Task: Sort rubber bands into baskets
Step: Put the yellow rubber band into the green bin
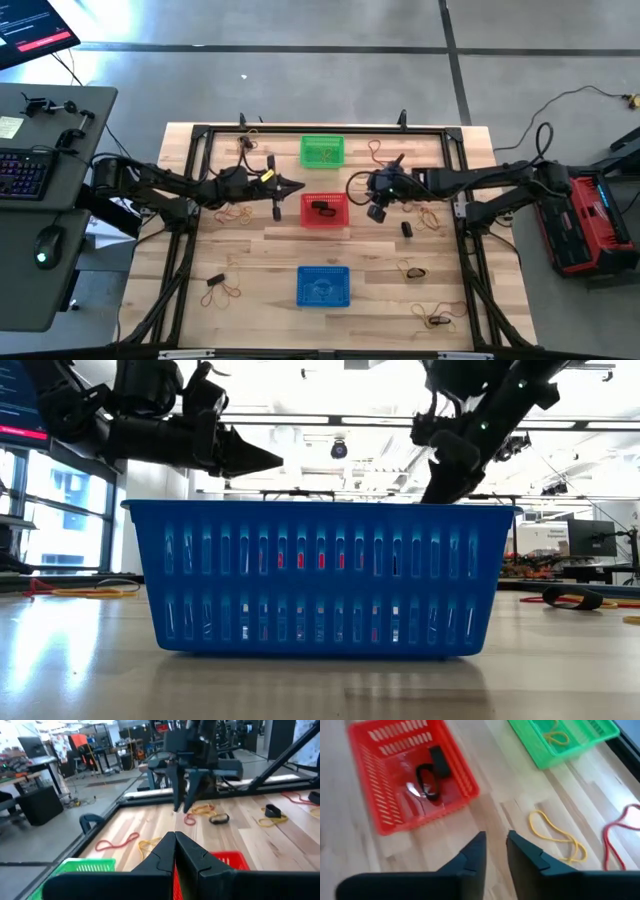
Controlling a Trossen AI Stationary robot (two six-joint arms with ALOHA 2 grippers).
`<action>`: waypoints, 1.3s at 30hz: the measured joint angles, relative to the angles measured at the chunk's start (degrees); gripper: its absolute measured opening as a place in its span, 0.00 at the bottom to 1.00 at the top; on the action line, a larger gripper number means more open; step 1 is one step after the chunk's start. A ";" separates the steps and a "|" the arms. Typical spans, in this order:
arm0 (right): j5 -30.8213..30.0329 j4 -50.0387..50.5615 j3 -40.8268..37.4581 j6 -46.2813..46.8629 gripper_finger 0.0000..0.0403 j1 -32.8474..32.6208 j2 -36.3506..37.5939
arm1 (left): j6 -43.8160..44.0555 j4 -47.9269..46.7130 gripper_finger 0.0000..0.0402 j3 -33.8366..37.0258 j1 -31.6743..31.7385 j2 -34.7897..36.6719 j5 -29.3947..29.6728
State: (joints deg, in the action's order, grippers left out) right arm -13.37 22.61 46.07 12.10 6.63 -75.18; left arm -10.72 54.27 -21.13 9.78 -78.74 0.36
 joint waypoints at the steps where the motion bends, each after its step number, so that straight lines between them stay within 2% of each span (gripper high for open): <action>1: -0.01 0.73 -0.18 -0.05 0.20 0.71 0.00 | 0.02 0.12 0.00 0.04 0.00 0.00 0.00; 8: 0.51 0.90 -3.00 -0.55 0.30 8.64 -0.22 | 0.18 1.30 0.00 0.72 -0.11 0.00 0.00; 13: 3.59 -1.00 -3.92 -3.08 0.31 14.65 -1.00 | 0.65 1.19 0.00 0.72 -0.11 0.00 0.00; 17: 7.47 -5.32 -3.92 -5.12 0.31 18.03 -4.91 | 0.67 0.99 0.00 0.72 -0.11 0.00 0.00; 22: 7.19 -7.49 -3.94 -6.14 0.31 21.05 -10.12 | 0.73 0.89 0.00 0.72 -0.11 0.00 -0.08; 26: 7.05 -7.93 -3.94 -6.66 0.31 23.68 -11.57 | 0.71 0.86 0.00 0.72 -0.11 0.00 -0.15; 32: 12.51 -9.45 -3.94 -7.21 0.31 26.95 -13.81 | 0.63 0.79 0.00 0.72 -0.11 0.00 -0.15; 39: 13.57 -10.82 -3.94 -7.89 0.31 27.50 -17.49 | 0.65 -0.95 0.00 0.72 -0.11 0.00 -0.15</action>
State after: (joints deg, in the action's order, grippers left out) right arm 0.20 11.79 42.13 4.21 34.13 -92.67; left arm -10.07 53.32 -20.40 9.67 -78.74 0.21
